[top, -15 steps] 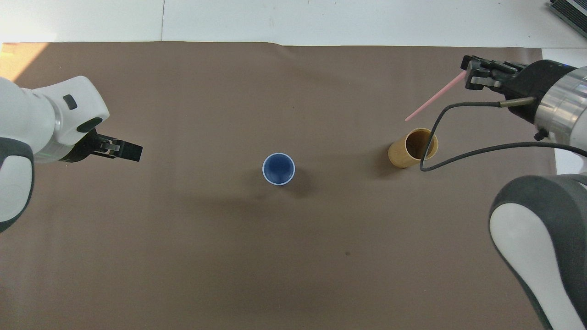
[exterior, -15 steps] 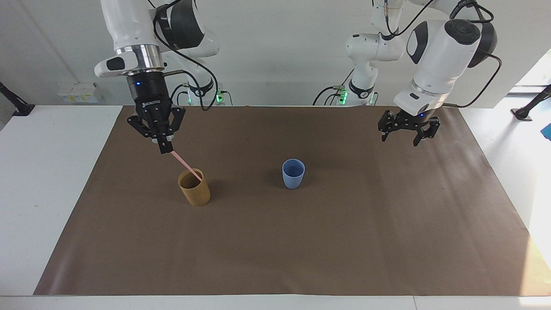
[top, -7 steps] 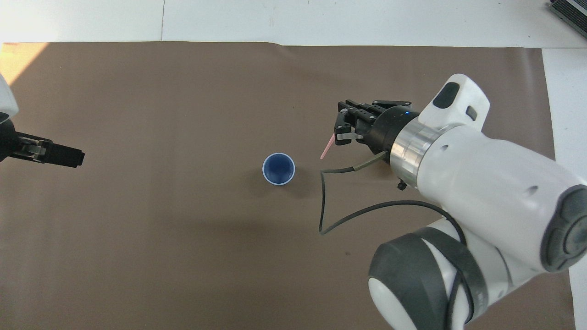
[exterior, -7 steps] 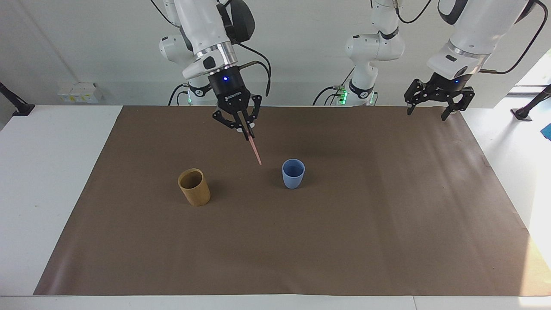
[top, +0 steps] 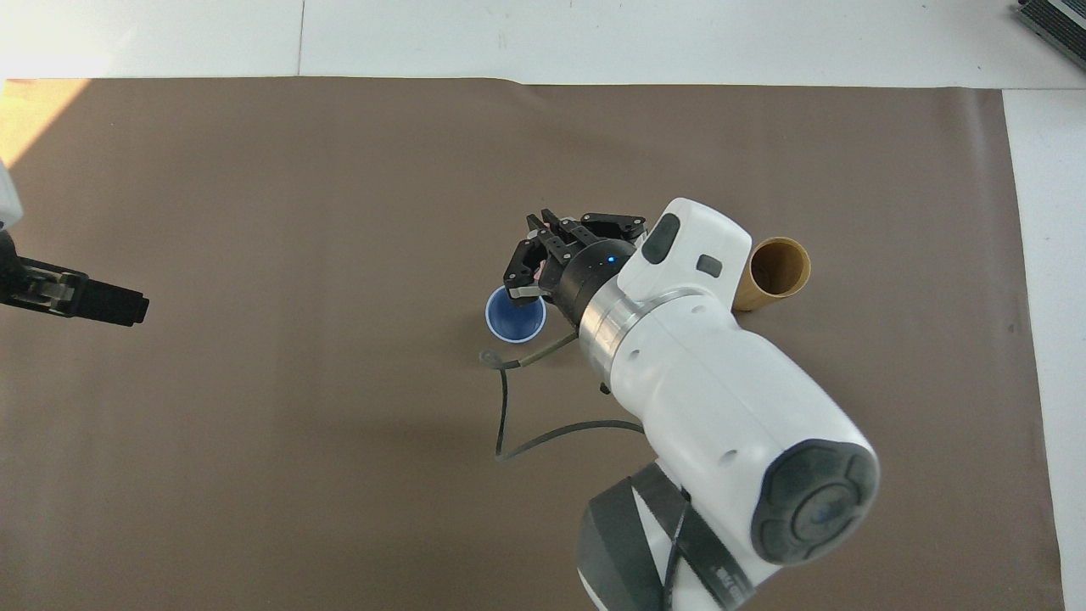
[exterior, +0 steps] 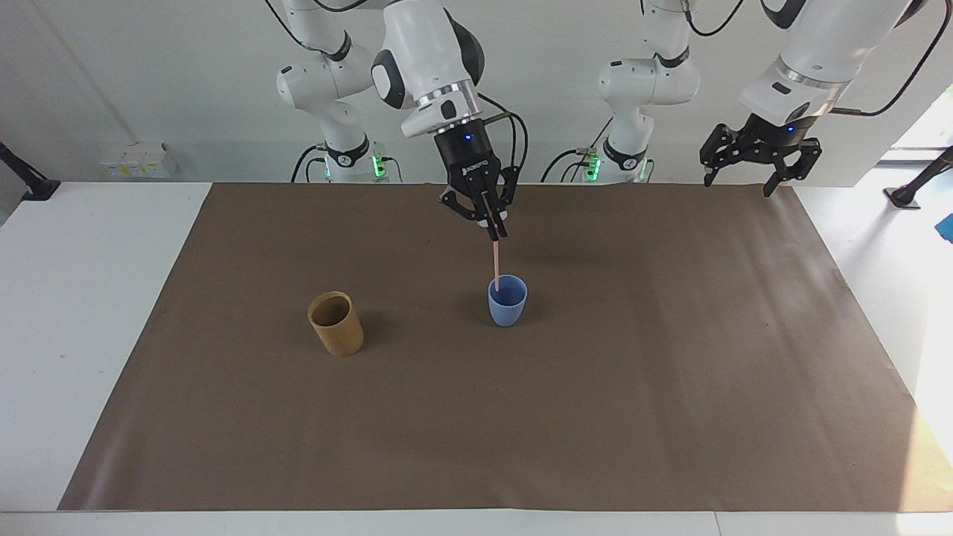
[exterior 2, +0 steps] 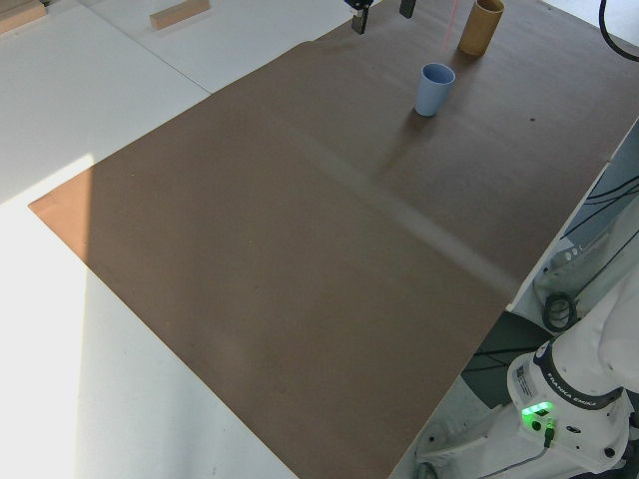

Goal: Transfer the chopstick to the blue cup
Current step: 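Carry the pink straw over the blue cup with the right gripper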

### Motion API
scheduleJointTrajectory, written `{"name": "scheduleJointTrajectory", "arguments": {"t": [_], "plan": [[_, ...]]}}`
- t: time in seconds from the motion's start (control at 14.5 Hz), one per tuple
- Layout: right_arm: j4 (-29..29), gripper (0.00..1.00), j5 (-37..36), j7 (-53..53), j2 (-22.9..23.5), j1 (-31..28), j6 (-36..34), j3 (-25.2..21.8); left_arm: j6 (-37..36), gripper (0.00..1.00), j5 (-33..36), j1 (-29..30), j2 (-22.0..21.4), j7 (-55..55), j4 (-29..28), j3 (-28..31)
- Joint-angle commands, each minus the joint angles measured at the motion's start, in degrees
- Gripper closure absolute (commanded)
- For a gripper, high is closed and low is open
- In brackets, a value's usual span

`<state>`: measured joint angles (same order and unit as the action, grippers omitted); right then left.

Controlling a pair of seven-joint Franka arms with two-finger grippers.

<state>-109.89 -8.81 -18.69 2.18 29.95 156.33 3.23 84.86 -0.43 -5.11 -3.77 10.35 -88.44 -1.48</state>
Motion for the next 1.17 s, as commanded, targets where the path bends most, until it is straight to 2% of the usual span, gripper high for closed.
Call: {"name": "scheduleJointTrajectory", "arguments": {"t": [0.0, 0.14, 0.41, 0.55, 0.69, 1.03, 1.1], "plan": [[-0.33, 1.0, -5.33, -6.09, 1.95, 0.89, 1.7, -0.24, -0.59, 0.0, -2.11, 2.55, 0.62, -0.41, 3.11, -0.19], [-1.55, 1.0, -5.34, -6.27, 1.87, 1.25, 1.52, -0.24, 1.54, 0.0, -2.73, 3.69, -0.26, -0.6, 0.12, -0.01], [-2.52, 1.0, -5.34, -6.36, 3.35, 2.12, 1.69, -0.32, 1.28, 0.0, -2.82, 4.23, -0.01, -0.59, 0.37, -0.01], [-2.44, 0.8, -5.34, -6.36, 4.85, 2.3, 1.78, -0.32, 0.58, 0.0, -2.65, 3.79, -0.27, -0.16, 0.03, -0.01], [-2.44, 0.66, -5.25, -6.97, 4.85, 2.13, 1.61, -0.32, 0.49, 0.0, -2.56, 3.79, -0.44, -0.16, -0.15, -0.01], [0.02, 0.45, -4.9, -16.72, 6.26, 1.95, 1.52, -0.32, 0.49, 0.0, -2.56, 3.61, -0.36, -0.24, -0.07, -0.1], [0.11, 0.18, -4.9, -17.16, 6.35, 1.78, 1.52, -0.32, 0.49, 0.0, -2.56, 3.61, -0.36, -0.33, 0.02, -0.1]]}}
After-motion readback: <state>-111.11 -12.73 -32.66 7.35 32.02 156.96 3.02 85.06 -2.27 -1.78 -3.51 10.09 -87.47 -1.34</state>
